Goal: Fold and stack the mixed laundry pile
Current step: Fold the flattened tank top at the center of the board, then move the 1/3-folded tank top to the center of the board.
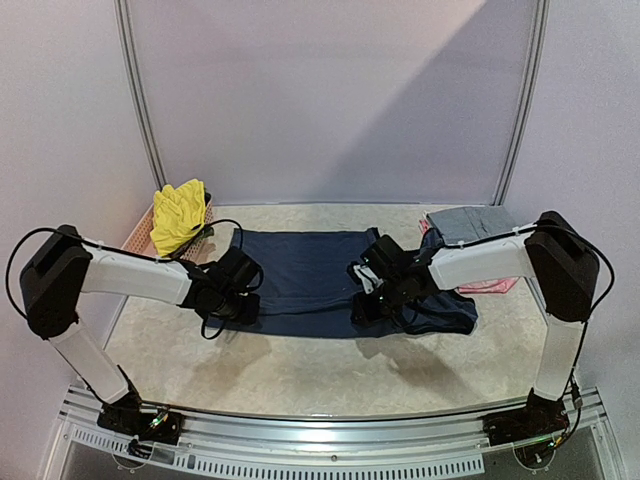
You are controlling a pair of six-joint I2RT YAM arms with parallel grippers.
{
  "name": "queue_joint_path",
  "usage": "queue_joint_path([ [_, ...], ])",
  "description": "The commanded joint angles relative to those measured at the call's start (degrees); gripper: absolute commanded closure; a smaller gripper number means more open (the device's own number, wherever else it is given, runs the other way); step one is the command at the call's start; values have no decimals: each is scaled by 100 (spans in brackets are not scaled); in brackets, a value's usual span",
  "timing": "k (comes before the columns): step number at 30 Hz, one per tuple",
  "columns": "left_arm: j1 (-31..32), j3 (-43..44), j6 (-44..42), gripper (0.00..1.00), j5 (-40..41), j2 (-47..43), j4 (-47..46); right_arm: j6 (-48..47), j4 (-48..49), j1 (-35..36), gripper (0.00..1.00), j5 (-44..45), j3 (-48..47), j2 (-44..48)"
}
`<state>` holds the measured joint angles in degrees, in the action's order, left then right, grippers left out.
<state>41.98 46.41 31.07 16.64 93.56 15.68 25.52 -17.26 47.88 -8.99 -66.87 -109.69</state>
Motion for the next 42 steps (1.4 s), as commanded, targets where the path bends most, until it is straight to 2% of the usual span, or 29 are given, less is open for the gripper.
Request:
queue_joint_path([
  [1,-169,221,-98,63,-92,302,-304,62,156,-30,82,286,228,-184],
  [14,-1101,1074,22,65,-498,990,-319,181,327,-33,82,276,835,88],
  [20,-1271,1372,-25,64,282,932,71,191,254,-30,82,204,807,252],
  [22,-1182,1217,-15,57,472,612,93,167,190,-30,81,188,698,308],
  [25,-946,980,13,41,869,115,342,99,78,-25,70,91,478,437],
  [27,-794,789,45,34,1071,-217,505,53,17,-29,67,44,312,567],
  [33,-580,-121,369,31,964,-1169,608,-33,-296,-78,64,315,118,840],
  [42,-568,-1640,784,31,300,-2260,28,107,-396,-481,63,733,852,1295],
])
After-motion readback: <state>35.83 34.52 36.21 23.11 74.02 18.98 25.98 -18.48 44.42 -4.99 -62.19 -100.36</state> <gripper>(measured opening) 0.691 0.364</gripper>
